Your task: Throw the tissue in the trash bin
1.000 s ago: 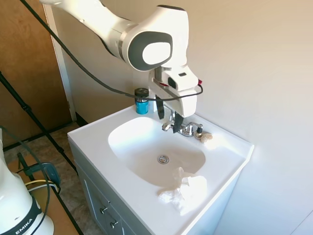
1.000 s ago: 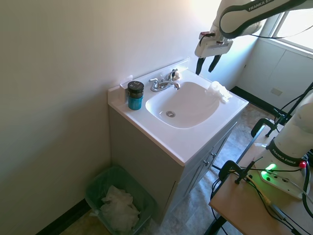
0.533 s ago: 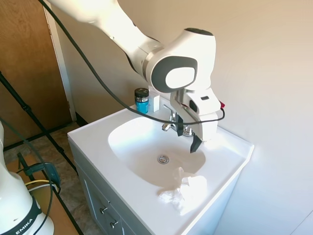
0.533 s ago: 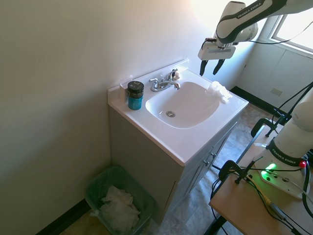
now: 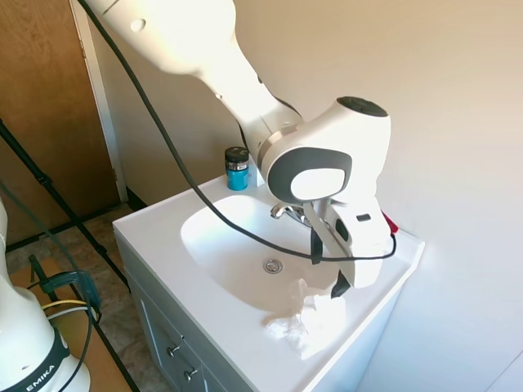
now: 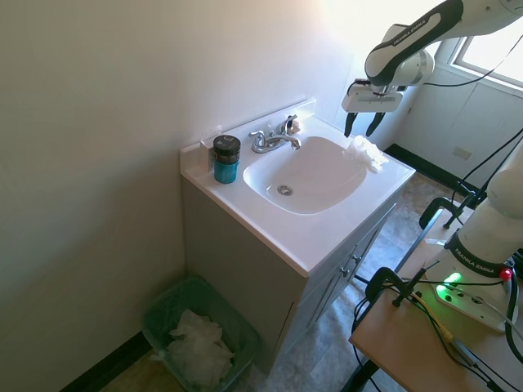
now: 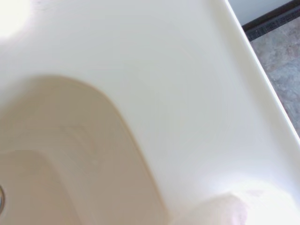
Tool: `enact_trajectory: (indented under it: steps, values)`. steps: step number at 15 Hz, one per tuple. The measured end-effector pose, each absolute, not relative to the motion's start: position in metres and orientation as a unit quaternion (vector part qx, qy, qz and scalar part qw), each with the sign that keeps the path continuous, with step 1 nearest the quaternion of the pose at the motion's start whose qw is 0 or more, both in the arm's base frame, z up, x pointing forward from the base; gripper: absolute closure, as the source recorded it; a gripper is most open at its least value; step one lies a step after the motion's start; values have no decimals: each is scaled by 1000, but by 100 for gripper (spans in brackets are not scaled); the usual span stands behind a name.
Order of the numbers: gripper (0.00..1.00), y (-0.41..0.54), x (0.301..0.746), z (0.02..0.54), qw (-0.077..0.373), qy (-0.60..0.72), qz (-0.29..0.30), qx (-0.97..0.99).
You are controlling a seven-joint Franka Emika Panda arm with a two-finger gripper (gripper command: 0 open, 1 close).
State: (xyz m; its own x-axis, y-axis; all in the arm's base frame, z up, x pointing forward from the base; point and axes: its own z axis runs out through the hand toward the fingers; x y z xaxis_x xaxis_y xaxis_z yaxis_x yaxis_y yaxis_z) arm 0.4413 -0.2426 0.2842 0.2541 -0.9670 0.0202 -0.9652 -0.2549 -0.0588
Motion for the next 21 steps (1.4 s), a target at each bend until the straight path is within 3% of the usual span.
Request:
enact_trajectory:
  steps: [8, 9, 21]
  values:
    - [0, -259, 424, 251, 18, 606, -5, -795]
    - [100, -258, 423, 249, 18, 606, -4, -795]
    - [100, -257, 421, 242, 23, 594, 0, -804]
